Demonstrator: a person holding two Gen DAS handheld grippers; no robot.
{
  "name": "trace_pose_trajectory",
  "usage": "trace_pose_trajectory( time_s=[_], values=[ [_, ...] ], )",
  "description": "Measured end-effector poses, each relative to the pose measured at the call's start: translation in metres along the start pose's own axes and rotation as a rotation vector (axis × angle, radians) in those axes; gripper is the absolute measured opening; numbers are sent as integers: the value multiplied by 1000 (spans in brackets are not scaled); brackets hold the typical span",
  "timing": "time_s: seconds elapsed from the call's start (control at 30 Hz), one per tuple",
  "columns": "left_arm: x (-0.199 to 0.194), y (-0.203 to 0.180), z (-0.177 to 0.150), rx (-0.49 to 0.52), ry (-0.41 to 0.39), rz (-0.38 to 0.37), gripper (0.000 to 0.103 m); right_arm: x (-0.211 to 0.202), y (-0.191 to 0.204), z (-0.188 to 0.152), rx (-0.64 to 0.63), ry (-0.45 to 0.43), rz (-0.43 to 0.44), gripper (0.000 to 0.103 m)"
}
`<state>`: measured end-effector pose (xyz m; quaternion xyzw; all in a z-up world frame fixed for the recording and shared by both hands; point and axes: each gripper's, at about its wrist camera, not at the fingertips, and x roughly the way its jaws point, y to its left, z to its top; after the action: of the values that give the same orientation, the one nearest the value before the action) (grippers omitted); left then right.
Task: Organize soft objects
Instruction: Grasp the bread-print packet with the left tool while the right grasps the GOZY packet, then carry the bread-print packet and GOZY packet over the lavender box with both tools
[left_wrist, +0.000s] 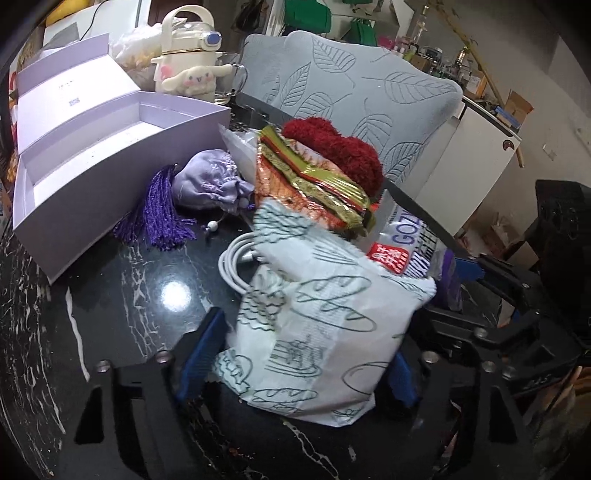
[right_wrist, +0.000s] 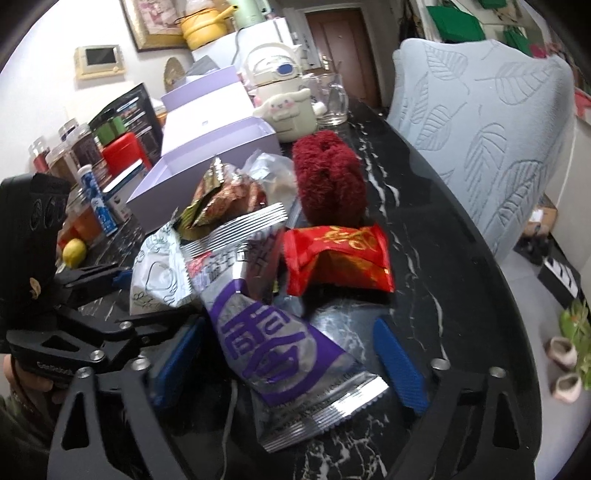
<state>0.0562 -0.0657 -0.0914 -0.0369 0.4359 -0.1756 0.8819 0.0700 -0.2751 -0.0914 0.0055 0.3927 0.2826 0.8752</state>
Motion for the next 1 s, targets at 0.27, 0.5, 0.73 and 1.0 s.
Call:
trace_pose_trajectory(
  time_s=[0.27,0.5,0.73,1.0],
  values=[
    [-8,-4,-6,12,-29,-27,59,-1,22,-7,-83,-9,15,40],
    [-23,-2,-8,7,-61,-15,58,-7,30,-12,-87,-12,1,40],
    [-37,0,-13,-10,-80,-18,58,-20,46,-11,-110,-40,-8,40],
    [-65,3,-20,-29,-131,10,58,-34,68,-12,-146,-72,8,40]
  ],
)
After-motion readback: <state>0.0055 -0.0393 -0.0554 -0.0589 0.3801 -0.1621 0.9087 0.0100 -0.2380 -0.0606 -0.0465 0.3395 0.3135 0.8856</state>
